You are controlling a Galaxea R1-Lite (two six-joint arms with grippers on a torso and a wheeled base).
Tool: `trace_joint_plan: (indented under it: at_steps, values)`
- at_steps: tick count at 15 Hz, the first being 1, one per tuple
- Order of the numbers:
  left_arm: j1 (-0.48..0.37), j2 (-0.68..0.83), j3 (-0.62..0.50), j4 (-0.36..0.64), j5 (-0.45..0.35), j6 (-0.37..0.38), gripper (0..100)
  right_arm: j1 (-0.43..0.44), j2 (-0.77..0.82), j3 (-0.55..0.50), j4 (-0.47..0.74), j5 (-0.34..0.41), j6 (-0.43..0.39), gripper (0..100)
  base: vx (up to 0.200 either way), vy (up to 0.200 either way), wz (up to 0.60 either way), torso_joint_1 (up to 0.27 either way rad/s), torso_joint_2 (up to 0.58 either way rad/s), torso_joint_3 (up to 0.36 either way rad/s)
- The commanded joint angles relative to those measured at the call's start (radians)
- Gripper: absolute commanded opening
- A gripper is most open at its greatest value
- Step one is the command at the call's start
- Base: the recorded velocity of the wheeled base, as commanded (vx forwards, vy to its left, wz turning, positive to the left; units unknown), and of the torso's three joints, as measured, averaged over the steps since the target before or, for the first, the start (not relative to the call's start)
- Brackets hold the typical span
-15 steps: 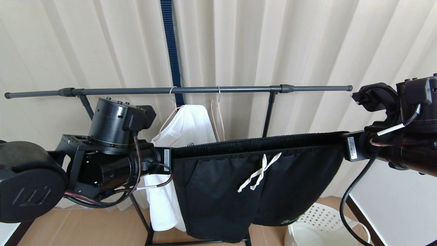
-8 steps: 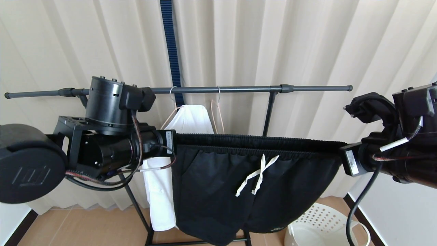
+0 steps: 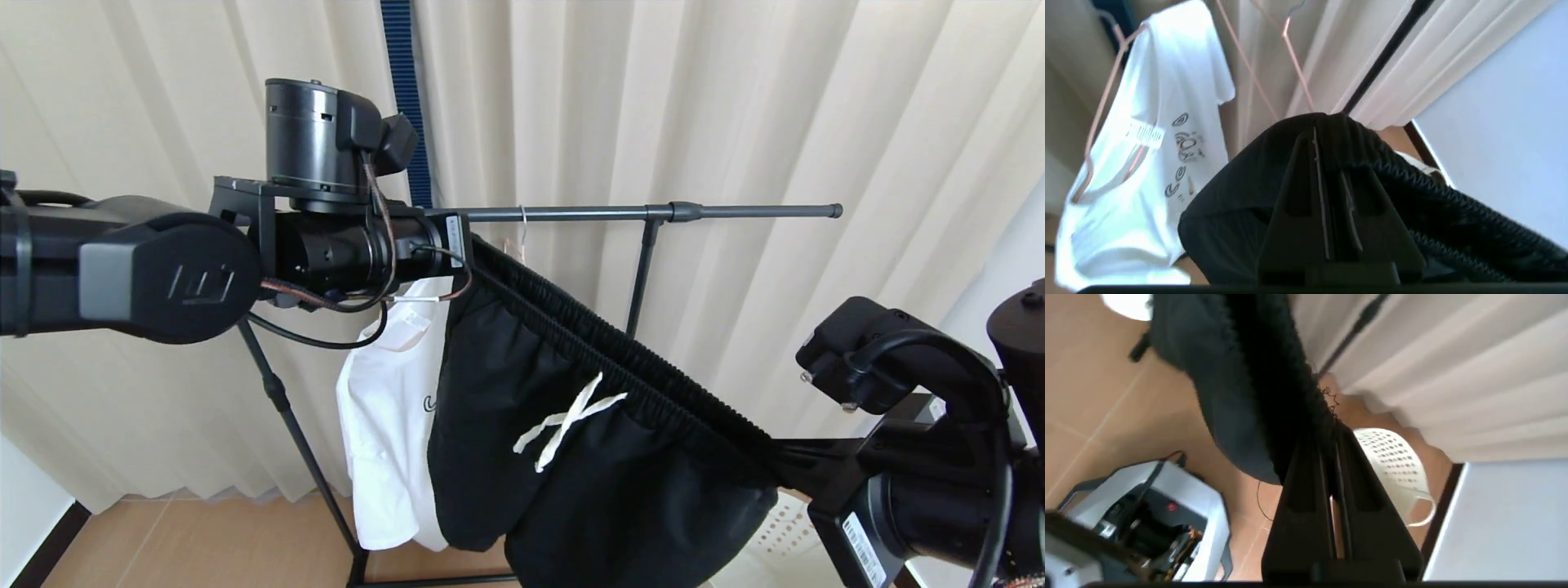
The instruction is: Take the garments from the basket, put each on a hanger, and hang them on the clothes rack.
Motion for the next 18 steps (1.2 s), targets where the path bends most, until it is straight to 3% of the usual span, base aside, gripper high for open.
trace_joint_plan:
  at_steps: [1,5,9,11,14,18]
  values:
    - [-0.005,0.093,-0.094,-0.003,-0.009,-0.002,0,0.075,0.034,-0.01,-0.007,0.06,0.052,0,0.0,0.0,0.0,0.0,0.0,0.0]
    - [-0.022,0.156,-0.156,-0.035,-0.066,-0.007,0,0.144,0.109,-0.058,-0.08,0.101,0.205,0,0.0,0.0,0.0,0.0,0.0,0.0]
    - [-0.023,0.183,-0.198,-0.047,-0.072,-0.013,0,0.145,0.118,-0.125,-0.102,0.166,0.333,0,0.0,0.0,0.0,0.0,0.0,0.0]
    - [-0.023,0.177,-0.198,-0.047,-0.083,-0.016,0,0.145,0.108,-0.13,-0.102,0.2,0.34,0,0.0,0.0,0.0,0.0,0.0,0.0]
    - [-0.025,0.163,-0.176,-0.041,-0.087,-0.016,0,0.144,0.106,-0.119,-0.096,0.192,0.337,0,0.0,0.0,0.0,0.0,0.0,0.0]
    - [-0.039,-0.048,0.029,-0.007,-0.087,0.053,0,0.018,0.115,-0.091,-0.027,0.026,0.21,0,0.0,0.0,0.0,0.0,0.0,0.0]
